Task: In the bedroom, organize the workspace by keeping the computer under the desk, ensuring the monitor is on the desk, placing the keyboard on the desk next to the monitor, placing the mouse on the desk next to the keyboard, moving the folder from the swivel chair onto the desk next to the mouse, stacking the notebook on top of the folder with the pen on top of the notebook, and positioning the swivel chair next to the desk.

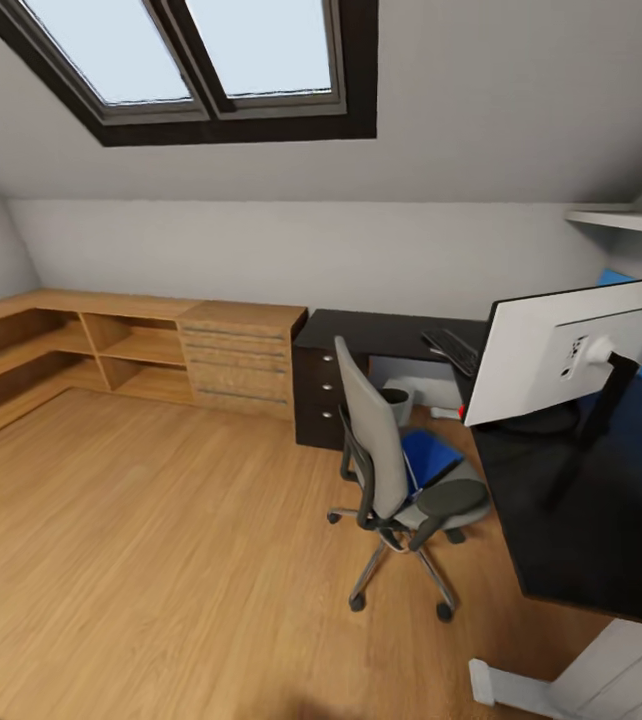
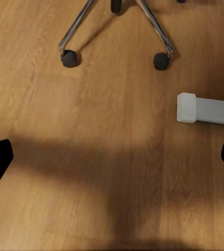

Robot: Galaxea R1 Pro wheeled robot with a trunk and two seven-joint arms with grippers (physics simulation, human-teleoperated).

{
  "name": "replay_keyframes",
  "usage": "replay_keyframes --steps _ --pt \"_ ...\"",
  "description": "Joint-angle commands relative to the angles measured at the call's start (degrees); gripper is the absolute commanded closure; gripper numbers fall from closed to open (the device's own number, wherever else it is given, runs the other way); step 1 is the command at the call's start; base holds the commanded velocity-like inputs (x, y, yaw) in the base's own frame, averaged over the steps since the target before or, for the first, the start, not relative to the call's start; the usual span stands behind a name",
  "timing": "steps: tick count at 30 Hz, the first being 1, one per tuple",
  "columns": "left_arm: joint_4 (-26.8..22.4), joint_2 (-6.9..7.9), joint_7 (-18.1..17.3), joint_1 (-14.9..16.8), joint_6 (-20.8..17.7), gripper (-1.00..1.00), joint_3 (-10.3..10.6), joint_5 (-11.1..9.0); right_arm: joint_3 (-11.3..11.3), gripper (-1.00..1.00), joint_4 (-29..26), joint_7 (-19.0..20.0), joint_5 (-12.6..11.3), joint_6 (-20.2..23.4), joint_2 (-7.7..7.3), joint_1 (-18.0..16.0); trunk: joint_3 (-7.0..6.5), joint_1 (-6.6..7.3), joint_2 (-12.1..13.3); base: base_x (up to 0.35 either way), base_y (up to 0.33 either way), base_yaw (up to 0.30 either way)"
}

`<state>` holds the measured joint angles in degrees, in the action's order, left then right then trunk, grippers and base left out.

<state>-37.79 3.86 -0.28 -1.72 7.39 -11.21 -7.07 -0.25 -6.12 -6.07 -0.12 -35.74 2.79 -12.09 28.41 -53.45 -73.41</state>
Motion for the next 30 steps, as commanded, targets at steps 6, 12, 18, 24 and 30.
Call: replay_keyframes --steps 6,12,18,24,30 --pt "-21.73 -0.28 0.32 -0.04 -33.75 -1.00 -0.89 -0.67 0.10 -1.00 0.15 -0.17 0.09 -0.15 0.13 -0.04 1.13 -1.33 -2.45 0.000 0.000 -0.273" --pt "-14.77 -3.45 -0.08 -0.04 -23.59 -1.00 -0.64 0.05 0.36 -1.00 0.27 -0.08 0.35 -0.28 0.18 -0.04 2.28 -2.65 -4.86 0.000 0.000 -0.202" --pt "-8.25 -4.02 -0.39 -0.04 -8.78 -1.00 1.89 1.94 0.42 -1.00 0.24 -0.06 0.44 -0.31 0.19 -0.04 3.09 -3.30 -6.06 0.000 0.000 -0.189" --pt "-6.41 -4.03 -0.41 -0.04 -7.04 -1.00 3.17 2.22 0.49 -1.00 0.50 0.16 0.48 -0.25 0.28 -0.04 3.47 -3.30 -6.06 0.000 0.000 -0.140" --pt "-2.16 -4.04 -0.40 -0.04 -6.52 -1.00 3.46 2.32 2.43 -1.00 0.63 0.12 3.55 -0.36 0.47 -0.03 3.53 -3.30 -6.06 0.108 0.073 -0.007"
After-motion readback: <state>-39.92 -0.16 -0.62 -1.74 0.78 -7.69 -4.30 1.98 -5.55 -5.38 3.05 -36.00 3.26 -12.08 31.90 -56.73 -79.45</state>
